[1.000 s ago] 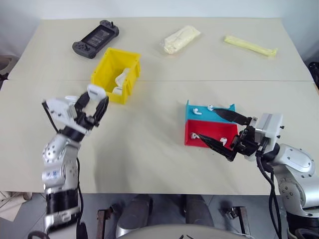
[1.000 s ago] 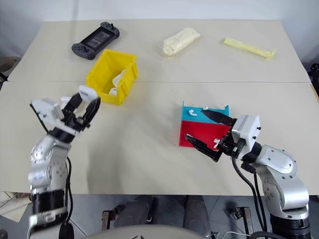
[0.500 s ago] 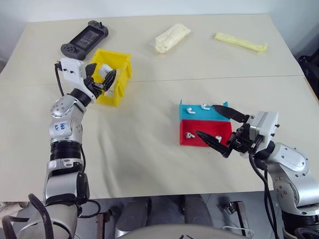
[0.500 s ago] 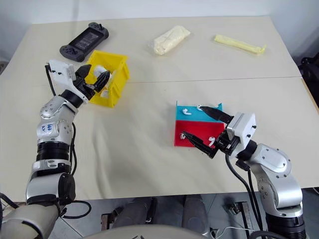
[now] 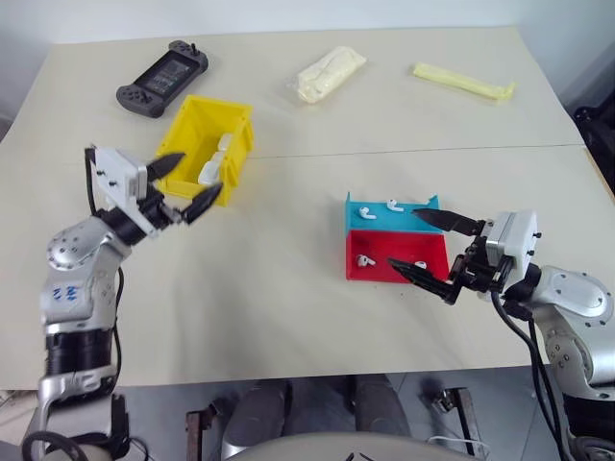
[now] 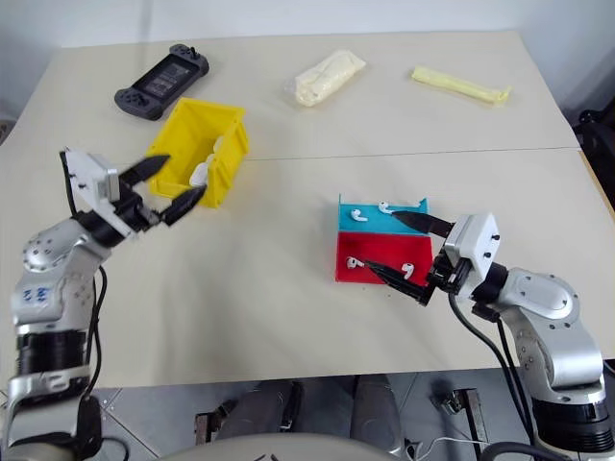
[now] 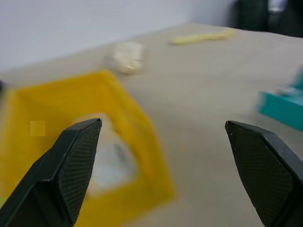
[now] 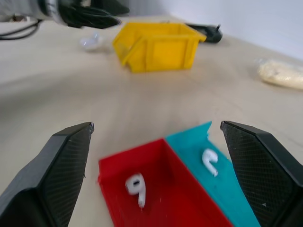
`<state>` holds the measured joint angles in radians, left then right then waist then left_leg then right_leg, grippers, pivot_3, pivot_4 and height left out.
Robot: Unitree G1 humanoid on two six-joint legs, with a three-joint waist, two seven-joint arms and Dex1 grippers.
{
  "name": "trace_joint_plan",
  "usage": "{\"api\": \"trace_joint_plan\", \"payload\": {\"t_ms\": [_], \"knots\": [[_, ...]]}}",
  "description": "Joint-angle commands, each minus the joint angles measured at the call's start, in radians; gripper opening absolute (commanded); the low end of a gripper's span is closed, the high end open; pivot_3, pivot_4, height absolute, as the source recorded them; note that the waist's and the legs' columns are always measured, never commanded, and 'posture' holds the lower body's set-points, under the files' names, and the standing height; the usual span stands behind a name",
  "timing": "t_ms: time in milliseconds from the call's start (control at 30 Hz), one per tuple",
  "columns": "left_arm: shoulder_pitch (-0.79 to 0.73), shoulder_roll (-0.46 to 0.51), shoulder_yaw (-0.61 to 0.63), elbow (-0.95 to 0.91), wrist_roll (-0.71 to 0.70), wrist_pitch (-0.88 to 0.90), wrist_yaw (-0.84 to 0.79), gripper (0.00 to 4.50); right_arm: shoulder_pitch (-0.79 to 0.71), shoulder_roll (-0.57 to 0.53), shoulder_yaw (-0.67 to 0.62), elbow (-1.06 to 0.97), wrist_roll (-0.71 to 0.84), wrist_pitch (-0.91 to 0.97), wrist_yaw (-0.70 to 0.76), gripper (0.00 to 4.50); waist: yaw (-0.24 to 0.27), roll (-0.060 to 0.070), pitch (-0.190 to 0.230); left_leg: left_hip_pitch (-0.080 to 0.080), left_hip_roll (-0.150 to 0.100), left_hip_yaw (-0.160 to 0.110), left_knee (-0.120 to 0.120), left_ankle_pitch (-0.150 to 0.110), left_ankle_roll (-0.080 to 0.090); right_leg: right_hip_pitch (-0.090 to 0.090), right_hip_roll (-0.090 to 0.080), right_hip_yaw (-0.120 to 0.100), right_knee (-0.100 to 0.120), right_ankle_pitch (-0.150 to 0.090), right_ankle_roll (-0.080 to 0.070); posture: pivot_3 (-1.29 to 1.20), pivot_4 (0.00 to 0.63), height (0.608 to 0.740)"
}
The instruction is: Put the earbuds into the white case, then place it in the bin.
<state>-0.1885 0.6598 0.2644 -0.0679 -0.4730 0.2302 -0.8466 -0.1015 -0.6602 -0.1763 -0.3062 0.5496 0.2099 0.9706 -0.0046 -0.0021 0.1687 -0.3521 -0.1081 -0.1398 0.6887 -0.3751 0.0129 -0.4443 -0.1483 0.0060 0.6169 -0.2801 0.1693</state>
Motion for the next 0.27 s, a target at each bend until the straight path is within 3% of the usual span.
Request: {"api": "trace_joint_plan", "payload": {"t_ms": [33, 267], "knots": [[0.048, 0.014, 0.033, -0.077, -0.017, -0.014, -0.018, 4.45, -0.016, -0.007, -0.014, 0.031, 0.001, -0.042, 0.036, 4.50, 0.007, 0.001, 0.000, 0.000, 0.000, 0.000, -0.001, 0.000, 0.000, 0.000, 0.000, 0.000, -0.001, 0.000, 0.000, 0.00, 0.150, 0.740], [0.076, 0.002, 0.016, -0.043, 0.082, -0.135, 0.008, 4.45, 0.002, -0.003, -0.037, 0.043, -0.012, -0.074, 0.032, 4.50, 0.030, 0.001, 0.000, -0.001, 0.000, 0.000, -0.001, 0.000, 0.000, 0.001, 0.000, -0.001, -0.005, 0.000, -0.001, 0.00, 0.150, 0.740]]}}
